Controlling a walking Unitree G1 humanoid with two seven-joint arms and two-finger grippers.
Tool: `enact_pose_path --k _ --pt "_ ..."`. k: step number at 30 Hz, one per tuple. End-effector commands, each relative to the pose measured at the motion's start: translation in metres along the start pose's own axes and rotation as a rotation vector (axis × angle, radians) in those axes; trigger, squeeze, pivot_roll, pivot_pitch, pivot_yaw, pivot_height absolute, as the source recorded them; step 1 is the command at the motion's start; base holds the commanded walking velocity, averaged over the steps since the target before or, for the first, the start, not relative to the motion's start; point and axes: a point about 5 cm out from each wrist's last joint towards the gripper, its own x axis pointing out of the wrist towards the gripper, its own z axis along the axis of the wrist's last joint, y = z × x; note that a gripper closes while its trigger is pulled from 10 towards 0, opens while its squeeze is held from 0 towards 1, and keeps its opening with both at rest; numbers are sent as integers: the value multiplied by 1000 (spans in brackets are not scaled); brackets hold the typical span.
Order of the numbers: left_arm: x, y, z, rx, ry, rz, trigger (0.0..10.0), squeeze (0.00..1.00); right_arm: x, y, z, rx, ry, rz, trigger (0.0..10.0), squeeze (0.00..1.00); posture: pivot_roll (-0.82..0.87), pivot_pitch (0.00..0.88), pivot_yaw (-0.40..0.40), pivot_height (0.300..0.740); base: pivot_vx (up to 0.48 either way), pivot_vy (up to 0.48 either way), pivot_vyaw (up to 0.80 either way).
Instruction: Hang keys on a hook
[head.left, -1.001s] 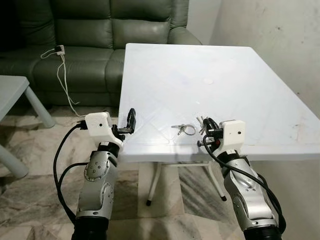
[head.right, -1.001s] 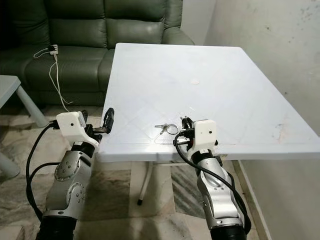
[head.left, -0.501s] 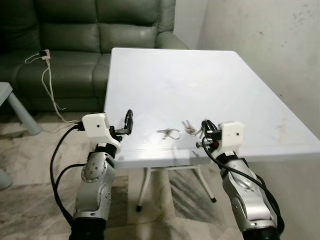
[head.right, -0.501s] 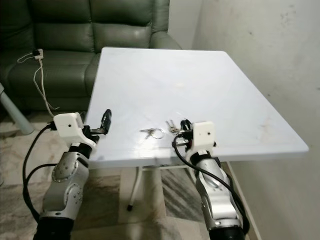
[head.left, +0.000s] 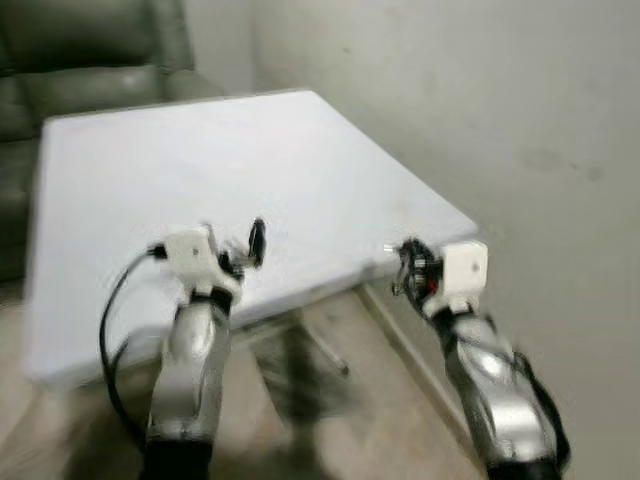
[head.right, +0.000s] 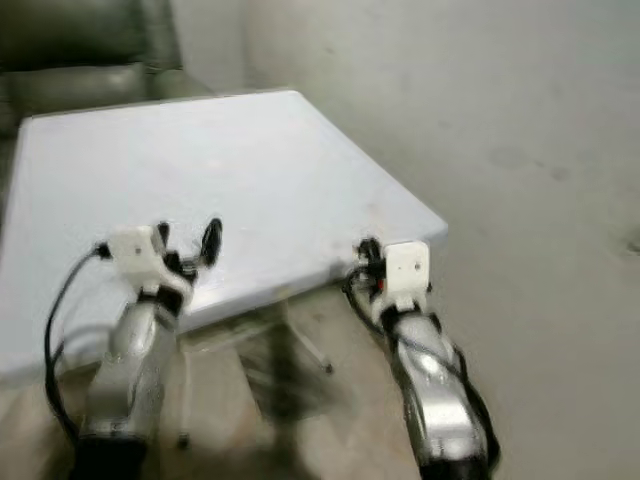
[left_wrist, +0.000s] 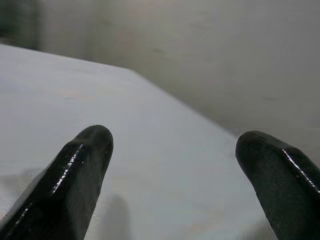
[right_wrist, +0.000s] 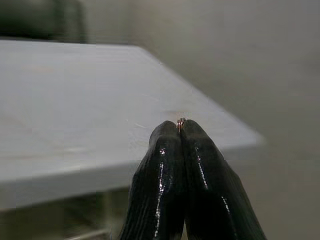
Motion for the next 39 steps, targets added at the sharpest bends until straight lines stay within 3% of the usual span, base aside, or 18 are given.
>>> enact_pose_path --k 1,24,31,34,39 --pt "1 5 5 14 -11 8 10000 0 3 5 6 10 -24 17 10000 0 -36 0 -79 740 0 0 -775" --pt "1 3 4 13 -11 8 10000 0 3 9 5 13 -14 39 10000 0 -33 0 -86 740 0 0 -771" --pt "1 1 4 2 -15 4 10000 0 2 9 5 9 -11 47 10000 0 -32 0 -89 740 0 -480 -769" --pt "1 1 4 -42 -24 14 10000 0 3 9 5 9 -10 51 10000 0 -32 0 -90 740 0 0 -769" --pt "1 2 4 -26 -16 25 10000 0 3 10 5 8 -9 54 10000 0 -31 0 -91 740 0 0 -769"
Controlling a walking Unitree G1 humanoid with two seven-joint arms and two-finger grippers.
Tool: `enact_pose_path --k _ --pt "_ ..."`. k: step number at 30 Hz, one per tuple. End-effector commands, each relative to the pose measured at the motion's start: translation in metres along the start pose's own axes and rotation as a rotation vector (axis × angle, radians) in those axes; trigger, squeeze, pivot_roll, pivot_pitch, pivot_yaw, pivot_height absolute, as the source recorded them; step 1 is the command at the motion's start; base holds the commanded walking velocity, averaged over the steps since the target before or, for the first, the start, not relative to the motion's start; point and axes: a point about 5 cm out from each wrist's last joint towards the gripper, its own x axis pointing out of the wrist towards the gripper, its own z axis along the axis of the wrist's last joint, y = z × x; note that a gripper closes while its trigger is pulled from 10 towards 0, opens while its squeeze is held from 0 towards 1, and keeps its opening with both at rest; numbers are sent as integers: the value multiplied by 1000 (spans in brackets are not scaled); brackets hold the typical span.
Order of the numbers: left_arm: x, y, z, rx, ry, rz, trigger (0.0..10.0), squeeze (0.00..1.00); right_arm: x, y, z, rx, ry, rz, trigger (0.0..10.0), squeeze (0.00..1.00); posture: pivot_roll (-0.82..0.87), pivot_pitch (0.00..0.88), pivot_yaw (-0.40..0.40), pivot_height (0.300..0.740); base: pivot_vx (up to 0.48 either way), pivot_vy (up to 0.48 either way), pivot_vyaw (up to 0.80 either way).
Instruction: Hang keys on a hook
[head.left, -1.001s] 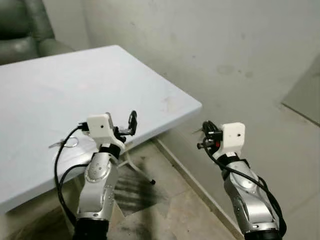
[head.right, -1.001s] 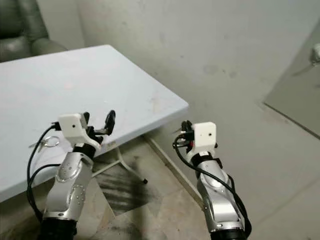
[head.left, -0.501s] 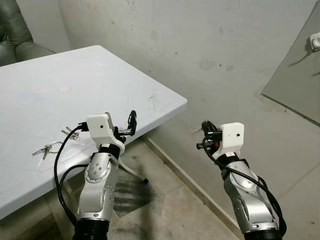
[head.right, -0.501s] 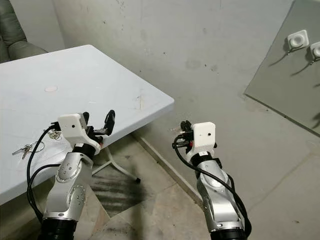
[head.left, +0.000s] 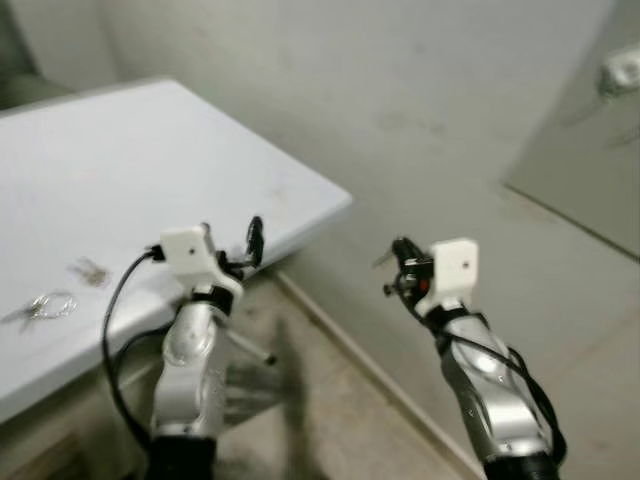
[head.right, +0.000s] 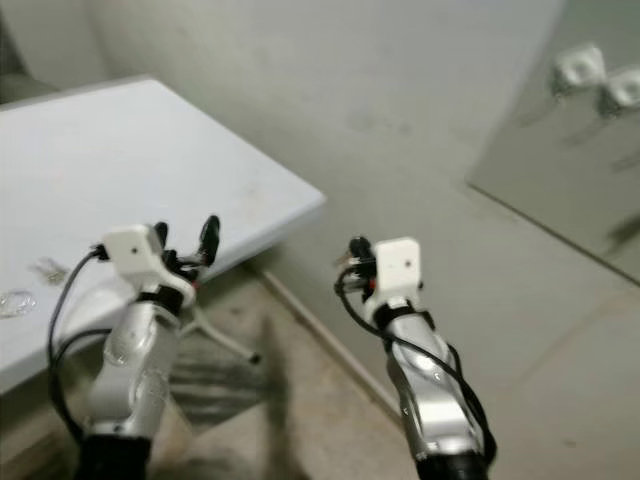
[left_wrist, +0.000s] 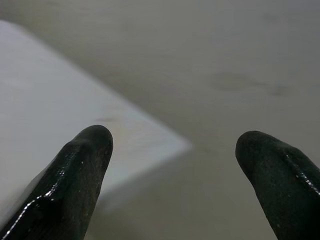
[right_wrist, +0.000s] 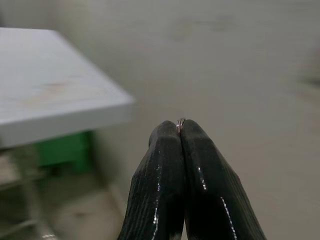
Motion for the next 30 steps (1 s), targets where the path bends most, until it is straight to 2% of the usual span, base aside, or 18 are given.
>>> enact_pose_path --k 1,30 --pt "1 2 3 15 -4 8 10000 0 -1 0 1 6 -4 0 10000 0 -31 0 -91 740 0 0 -769" --pt "0 3 1 16 10 33 10000 0 -2 0 1 11 6 -1 10000 0 -33 0 -96 740 0 0 -763"
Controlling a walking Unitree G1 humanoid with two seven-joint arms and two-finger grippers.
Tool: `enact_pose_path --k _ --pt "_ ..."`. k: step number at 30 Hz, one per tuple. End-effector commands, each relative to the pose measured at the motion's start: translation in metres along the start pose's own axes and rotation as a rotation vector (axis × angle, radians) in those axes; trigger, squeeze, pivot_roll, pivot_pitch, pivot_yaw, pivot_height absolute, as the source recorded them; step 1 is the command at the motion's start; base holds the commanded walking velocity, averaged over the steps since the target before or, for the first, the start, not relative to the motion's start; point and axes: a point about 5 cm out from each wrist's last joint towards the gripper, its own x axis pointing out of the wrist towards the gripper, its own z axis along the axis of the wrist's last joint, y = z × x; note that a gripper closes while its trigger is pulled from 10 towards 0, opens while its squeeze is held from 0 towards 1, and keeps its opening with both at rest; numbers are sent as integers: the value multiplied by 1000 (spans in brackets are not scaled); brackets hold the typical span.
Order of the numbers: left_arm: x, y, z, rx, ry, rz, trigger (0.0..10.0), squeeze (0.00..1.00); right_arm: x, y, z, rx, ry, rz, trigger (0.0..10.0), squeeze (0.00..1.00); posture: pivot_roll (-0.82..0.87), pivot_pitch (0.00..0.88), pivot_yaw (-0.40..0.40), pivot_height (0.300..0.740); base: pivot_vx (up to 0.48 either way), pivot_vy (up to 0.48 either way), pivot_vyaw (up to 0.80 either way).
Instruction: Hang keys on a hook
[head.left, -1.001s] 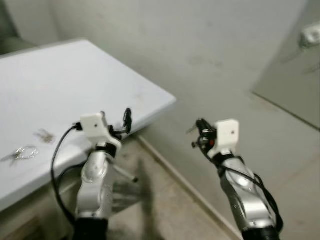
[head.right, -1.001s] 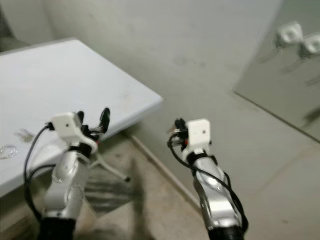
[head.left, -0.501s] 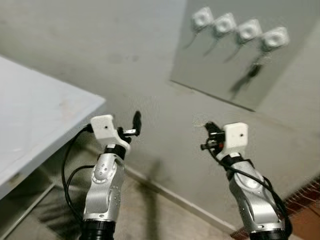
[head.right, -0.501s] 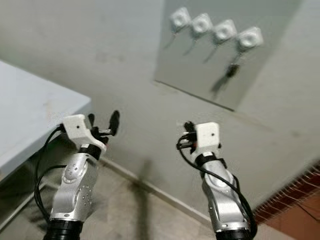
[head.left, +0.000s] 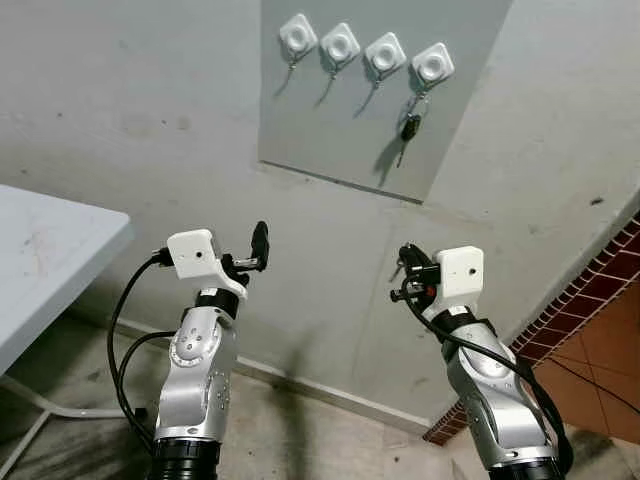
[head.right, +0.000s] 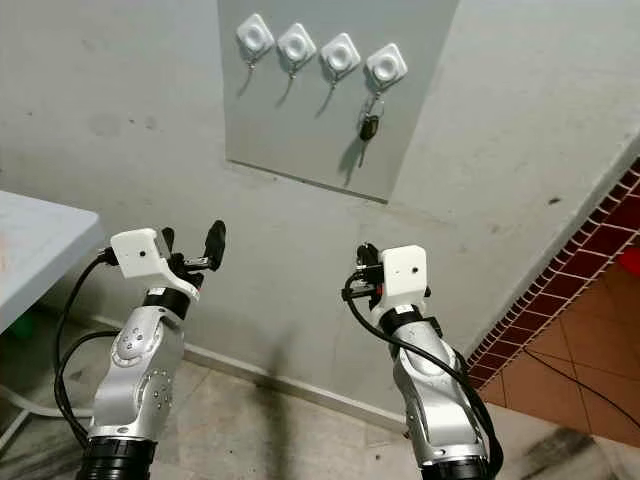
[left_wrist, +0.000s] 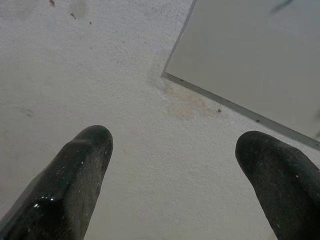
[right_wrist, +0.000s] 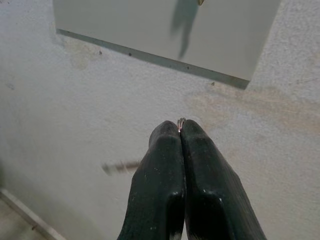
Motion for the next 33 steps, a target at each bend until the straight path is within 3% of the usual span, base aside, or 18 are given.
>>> enact_pose_path --k 1,10,14,22,33 --pt "1 -4 2 0 -5 -11 10000 0 0 -3 6 -3 -19 -5 10000 0 -33 0 -96 740 0 0 -756" --pt "0 -7 4 19 -14 -42 10000 0 0 -2 6 -1 -16 -6 10000 0 -33 0 -94 740 0 -107 -756" --pt "0 -8 4 -29 -19 -34 10000 0 -1 -1 5 -1 -13 -6 10000 0 -34 0 -94 740 0 -360 -756" --pt "-1 -5 2 5 -3 -8 10000 0 -2 -2 4 0 -11 -9 10000 0 -31 0 -95 740 0 0 -728" --pt "-4 -6 1 5 9 -4 10000 0 -6 1 9 14 -56 11 10000 0 -28 0 -95 740 0 0 0"
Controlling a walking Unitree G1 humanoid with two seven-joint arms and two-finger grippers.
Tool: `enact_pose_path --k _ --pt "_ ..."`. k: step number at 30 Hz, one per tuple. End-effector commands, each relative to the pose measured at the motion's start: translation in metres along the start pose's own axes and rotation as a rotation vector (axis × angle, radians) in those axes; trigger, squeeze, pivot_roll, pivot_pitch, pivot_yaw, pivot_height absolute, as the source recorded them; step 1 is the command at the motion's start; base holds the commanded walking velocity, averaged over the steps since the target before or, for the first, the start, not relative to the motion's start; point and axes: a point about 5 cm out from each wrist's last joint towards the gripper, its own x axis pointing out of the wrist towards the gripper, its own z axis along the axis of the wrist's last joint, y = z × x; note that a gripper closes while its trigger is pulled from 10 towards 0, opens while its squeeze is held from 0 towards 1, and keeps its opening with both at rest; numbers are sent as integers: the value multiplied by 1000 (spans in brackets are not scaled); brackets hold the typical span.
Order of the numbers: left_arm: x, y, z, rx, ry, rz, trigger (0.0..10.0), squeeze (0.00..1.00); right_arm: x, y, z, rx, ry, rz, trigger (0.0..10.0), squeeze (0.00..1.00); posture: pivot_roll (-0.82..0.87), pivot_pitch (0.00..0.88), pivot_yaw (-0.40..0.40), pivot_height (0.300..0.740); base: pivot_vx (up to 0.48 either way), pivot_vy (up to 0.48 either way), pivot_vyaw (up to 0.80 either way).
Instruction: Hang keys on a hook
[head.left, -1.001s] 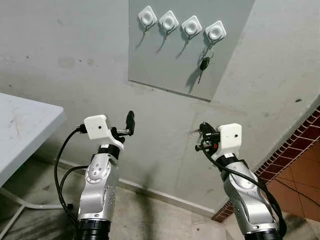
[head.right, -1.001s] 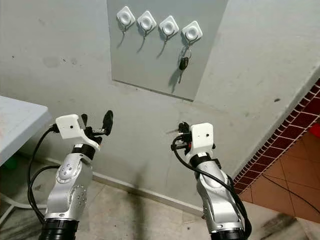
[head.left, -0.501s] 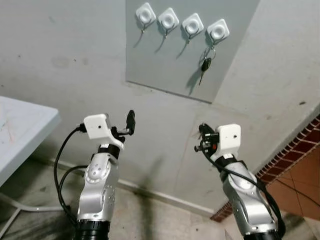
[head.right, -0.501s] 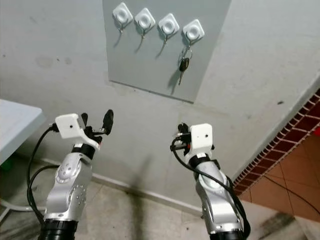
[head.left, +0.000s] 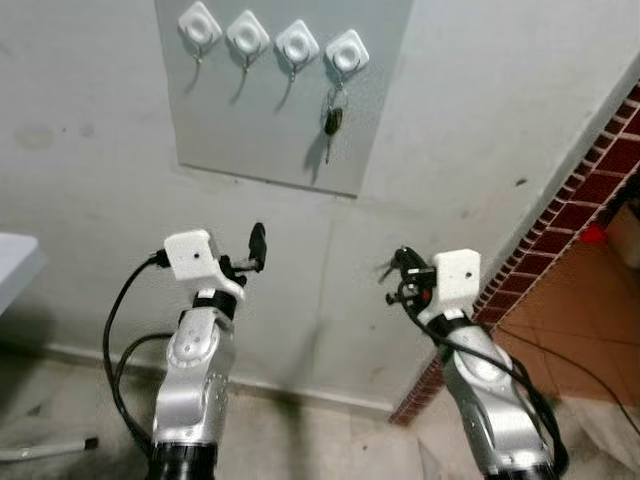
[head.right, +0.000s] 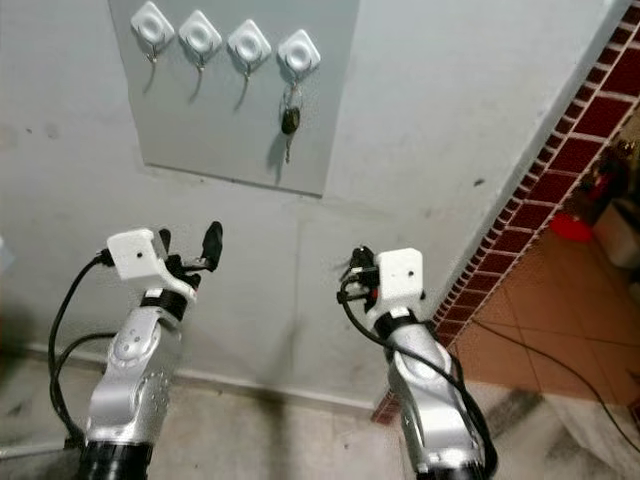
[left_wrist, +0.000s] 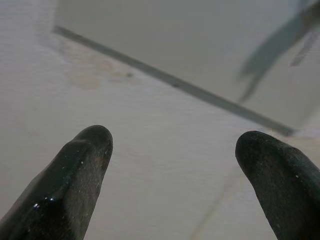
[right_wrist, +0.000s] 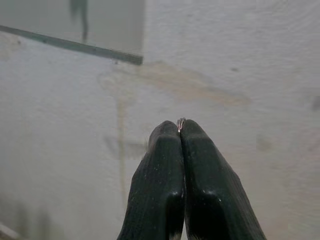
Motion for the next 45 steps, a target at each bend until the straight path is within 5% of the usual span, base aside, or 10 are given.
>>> enact_pose_path --k 1,18,27,45 --pt "-1 -2 3 14 -8 -12 10000 0 -1 -2 9 -1 -47 -8 10000 0 -27 0 -94 740 0 0 0" --pt "-7 -9 -3 66 60 -102 10000 0 -10 -17 13 8 -95 -40 10000 0 -30 0 -77 740 0 0 0" --pt "-9 6 -3 152 97 -160 10000 0 -8 -39 14 -91 -72 -28 10000 0 -34 0 -66 740 0 0 0" --pt "1 16 9 178 76 -151 10000 0 1 -42 19 -120 -97 2 10000 0 -33 0 -61 740 0 0 0"
